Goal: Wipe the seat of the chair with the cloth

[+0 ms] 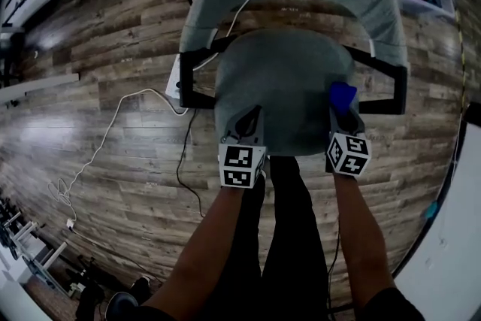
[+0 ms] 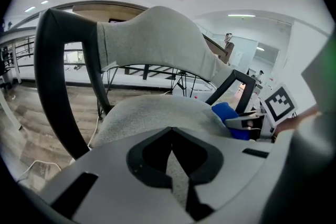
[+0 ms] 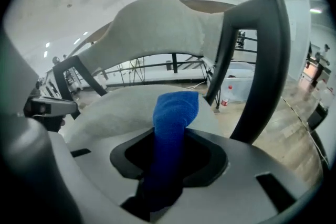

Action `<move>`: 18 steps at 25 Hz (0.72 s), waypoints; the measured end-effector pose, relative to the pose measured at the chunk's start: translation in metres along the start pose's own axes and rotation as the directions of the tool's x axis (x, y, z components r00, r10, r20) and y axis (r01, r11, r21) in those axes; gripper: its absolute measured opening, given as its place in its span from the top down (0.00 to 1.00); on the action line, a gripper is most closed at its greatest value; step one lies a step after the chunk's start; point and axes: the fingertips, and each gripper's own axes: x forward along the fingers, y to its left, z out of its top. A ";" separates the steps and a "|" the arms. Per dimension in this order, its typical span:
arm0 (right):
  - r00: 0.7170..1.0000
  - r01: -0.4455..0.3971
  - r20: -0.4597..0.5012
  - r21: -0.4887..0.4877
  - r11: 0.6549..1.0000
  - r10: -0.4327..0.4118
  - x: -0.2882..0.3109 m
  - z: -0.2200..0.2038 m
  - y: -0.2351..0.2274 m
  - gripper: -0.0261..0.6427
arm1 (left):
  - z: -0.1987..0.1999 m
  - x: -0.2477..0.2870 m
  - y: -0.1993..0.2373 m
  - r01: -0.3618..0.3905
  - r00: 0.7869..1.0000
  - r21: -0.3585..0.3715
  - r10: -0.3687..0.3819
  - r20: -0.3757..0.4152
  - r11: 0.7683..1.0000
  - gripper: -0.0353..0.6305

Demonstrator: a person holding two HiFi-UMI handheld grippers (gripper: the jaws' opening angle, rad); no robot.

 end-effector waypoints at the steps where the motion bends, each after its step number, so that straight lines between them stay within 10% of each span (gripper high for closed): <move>1: 1.000 -0.020 -0.001 0.001 1.000 0.020 -0.002 -0.002 0.012 0.75 | 0.000 -0.002 0.003 -0.005 1.000 -0.001 0.005 0.007 1.000 0.94; 18: 0.964 -0.267 -0.014 -0.010 0.964 0.267 0.007 -0.017 0.212 0.75 | -0.044 -0.060 0.080 -0.131 0.991 -0.091 0.134 0.026 0.987 0.94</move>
